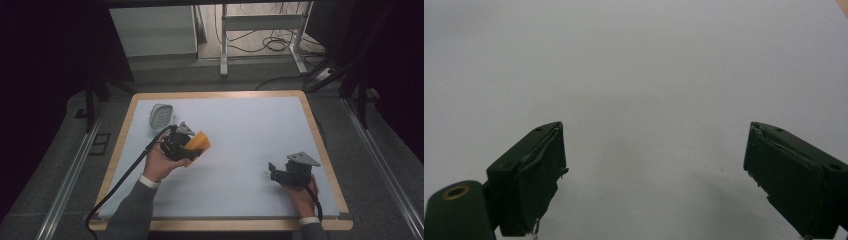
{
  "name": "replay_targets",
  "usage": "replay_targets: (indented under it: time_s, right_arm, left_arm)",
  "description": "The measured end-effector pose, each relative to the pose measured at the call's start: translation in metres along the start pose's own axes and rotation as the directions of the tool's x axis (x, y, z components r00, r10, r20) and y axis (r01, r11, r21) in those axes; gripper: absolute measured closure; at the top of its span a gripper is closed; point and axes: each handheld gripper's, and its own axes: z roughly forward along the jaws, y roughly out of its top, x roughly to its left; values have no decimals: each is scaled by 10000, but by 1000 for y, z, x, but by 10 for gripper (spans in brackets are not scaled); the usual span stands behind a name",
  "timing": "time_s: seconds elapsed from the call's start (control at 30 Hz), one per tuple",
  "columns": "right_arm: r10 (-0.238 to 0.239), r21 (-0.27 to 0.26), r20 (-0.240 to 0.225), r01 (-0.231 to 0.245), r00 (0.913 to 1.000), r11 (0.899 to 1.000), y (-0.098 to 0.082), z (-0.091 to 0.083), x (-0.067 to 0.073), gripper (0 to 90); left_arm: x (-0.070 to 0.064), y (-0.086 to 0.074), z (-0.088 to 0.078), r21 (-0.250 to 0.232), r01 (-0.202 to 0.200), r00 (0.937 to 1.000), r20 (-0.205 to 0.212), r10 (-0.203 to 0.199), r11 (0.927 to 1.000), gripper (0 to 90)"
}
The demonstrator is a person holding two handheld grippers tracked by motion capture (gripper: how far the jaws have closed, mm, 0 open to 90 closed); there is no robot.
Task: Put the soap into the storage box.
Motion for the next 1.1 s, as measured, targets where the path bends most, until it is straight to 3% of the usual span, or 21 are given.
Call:
replay_targets:
  time_s: [1.1]
  right_arm:
    - [26, -17, 50, -26, 10000, 10000, 0, 0, 0, 101]
  left_arm:
    - [34, 6, -7, -110, 674, 9969, -391, -678, 9977, 612]
